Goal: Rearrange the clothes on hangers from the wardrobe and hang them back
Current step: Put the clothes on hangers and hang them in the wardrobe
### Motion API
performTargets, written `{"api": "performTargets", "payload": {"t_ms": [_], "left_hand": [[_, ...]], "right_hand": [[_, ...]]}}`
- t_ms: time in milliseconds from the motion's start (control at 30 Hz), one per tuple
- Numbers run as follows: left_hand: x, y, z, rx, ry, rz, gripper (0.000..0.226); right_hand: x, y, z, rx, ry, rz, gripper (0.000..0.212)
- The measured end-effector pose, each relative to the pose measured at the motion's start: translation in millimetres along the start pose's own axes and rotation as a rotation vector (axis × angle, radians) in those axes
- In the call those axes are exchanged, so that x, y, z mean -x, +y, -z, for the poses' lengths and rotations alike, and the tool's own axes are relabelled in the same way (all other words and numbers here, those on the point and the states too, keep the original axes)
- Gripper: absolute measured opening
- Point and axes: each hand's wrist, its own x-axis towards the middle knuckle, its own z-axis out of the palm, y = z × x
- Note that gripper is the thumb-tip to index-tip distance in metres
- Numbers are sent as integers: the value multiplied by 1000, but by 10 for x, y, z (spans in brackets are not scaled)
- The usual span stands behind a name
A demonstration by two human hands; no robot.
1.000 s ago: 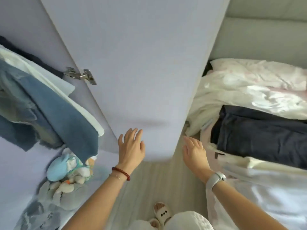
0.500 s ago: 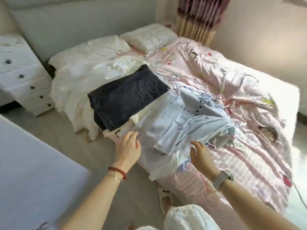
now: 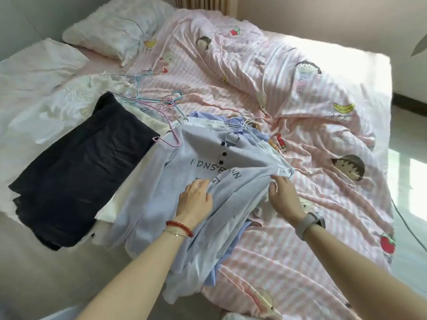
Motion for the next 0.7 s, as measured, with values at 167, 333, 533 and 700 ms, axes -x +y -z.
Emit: {"api": "performTargets", "payload": {"t_ms": [167,333,533,700], "left_hand": [[-752,113,-222,-62,-76,13,44],[-1561,38,-187,-133,-58,17,47],[-2280,-77,-160,-308,-92,-12,50],[-2604,-54,-167,-372,-50,-8,51]], "right_hand": [[-924,193,-131,1,-43,-24,37],[-1645,304,-412,-65,-39,-22,21],[-1879,326,-773,-131,35,-108,29],[-1672,335,-762,-246,273,-69,33]]}}
